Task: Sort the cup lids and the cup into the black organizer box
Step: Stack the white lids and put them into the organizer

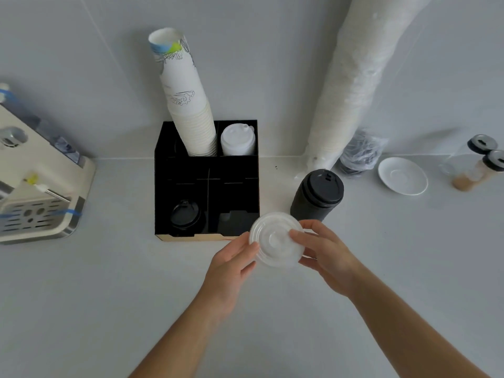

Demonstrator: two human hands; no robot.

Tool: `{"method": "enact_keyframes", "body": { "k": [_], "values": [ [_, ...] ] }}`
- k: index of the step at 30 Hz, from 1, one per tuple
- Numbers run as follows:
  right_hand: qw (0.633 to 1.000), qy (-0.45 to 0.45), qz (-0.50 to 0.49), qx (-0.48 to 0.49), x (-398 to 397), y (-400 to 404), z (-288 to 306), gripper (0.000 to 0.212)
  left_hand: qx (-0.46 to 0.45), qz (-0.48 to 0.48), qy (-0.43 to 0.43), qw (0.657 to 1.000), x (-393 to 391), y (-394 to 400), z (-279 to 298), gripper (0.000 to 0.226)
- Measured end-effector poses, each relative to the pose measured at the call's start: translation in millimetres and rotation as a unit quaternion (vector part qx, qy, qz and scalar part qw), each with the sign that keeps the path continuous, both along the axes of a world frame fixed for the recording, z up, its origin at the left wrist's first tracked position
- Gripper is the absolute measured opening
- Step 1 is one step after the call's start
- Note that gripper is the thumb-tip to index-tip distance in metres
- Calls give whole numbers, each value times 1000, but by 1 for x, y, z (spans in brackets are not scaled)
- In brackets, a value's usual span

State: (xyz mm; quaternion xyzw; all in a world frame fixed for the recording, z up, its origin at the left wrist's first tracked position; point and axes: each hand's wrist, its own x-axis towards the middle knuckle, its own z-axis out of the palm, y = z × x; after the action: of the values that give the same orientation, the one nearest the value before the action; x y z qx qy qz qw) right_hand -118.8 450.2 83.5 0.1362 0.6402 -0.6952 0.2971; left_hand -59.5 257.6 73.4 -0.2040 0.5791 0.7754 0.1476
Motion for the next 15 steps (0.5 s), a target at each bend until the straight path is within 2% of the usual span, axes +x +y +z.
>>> {"method": "enact_keyframes", "body": {
  "k": [3,8,12,15],
  "values": [
    [1000,5,4,2,-6,-22,7,33,5,2,1,1000,-3,-21,1,33],
    [999,0,30,15,-20,-65,16,29,2,18,-12,1000,-8,-61,4,16],
    [999,-1,35,40,-37,-100,20,30,6,13,-5,1000,-21,-88,-5,30],
    [998,-6,23,52,-49,-118,24,31,9,6,-17,1000,-31,-94,-11,13]
  ]
}}
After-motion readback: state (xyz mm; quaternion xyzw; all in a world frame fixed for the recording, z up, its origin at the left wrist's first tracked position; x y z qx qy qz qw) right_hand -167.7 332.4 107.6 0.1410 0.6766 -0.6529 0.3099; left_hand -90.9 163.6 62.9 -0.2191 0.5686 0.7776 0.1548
